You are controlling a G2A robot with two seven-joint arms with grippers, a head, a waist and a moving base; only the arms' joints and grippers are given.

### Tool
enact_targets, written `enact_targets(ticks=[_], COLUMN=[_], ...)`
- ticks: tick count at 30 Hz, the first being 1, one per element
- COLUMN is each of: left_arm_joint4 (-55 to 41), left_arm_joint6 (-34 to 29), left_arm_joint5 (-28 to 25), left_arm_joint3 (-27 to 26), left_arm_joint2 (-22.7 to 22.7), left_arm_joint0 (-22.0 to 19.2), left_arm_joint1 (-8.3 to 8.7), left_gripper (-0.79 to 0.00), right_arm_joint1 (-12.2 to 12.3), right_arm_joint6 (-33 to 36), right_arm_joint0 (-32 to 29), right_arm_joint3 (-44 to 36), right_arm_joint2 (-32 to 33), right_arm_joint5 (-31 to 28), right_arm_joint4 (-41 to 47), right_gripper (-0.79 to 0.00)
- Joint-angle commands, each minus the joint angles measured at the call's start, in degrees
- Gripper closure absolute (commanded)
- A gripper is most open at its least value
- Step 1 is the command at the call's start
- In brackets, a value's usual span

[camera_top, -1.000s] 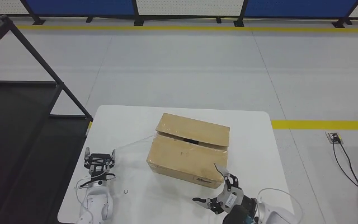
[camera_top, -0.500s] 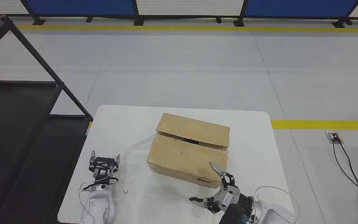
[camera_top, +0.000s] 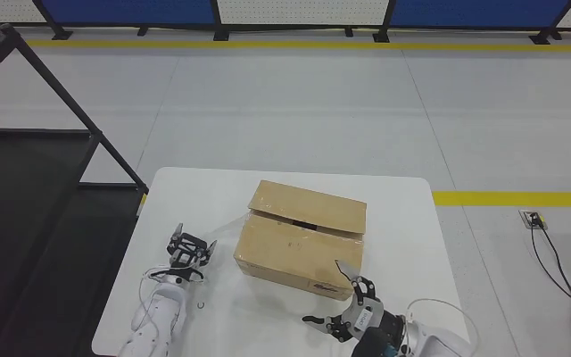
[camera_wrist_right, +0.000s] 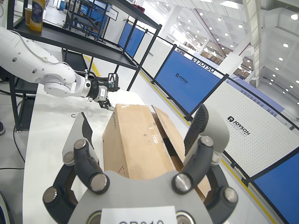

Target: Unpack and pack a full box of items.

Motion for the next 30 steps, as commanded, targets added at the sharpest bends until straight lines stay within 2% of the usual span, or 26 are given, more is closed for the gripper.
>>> enact_targets(ticks=[1, 8, 13, 19, 21, 26, 30], left_arm_joint4=[1.57, 2.37, 0.42, -3.4, -4.3, -8.08, -11.25], left_arm_joint6=[-0.25, -1.8, -3.83, -4.18, -3.98, -1.93, -0.43], left_arm_joint5=[-3.28, -5.75, -4.79, 0.15, 3.54, 9.26, 11.71], left_arm_joint3=[1.26, 4.46, 8.31, 13.61, 15.05, 17.22, 17.99], left_arm_joint2=[0.58, 1.88, 3.22, 4.51, 4.67, 4.27, 3.09], left_arm_joint0=[-1.74, -6.33, -10.73, -15.0, -16.02, -17.2, -17.17], left_arm_joint1=[0.16, -0.01, -0.81, -2.17, -2.59, -3.42, -3.65], left_gripper=[-0.785, -0.785, -0.785, -0.785, -0.785, -0.785, -0.785], right_arm_joint1=[0.08, 0.37, 0.5, 0.64, 0.69, 0.77, 0.8], right_arm_joint6=[-0.27, -1.01, -1.24, -1.2, -1.25, -1.01, -0.42], right_arm_joint0=[-0.51, -2.39, -3.05, -3.74, -3.95, -4.14, -3.73], right_arm_joint3=[-0.09, -0.44, -0.6, -0.93, -1.02, -1.19, -1.38], right_arm_joint2=[0.26, 1.25, 1.52, 1.86, 1.95, 1.98, 1.72], right_arm_joint5=[0.35, 1.53, 2.03, 2.53, 2.65, 2.86, 2.53], right_arm_joint4=[0.04, 0.26, 0.44, 0.66, 0.77, 0.88, 0.95], right_gripper=[-0.785, -0.785, -0.785, -0.785, -0.785, -0.785, -0.785])
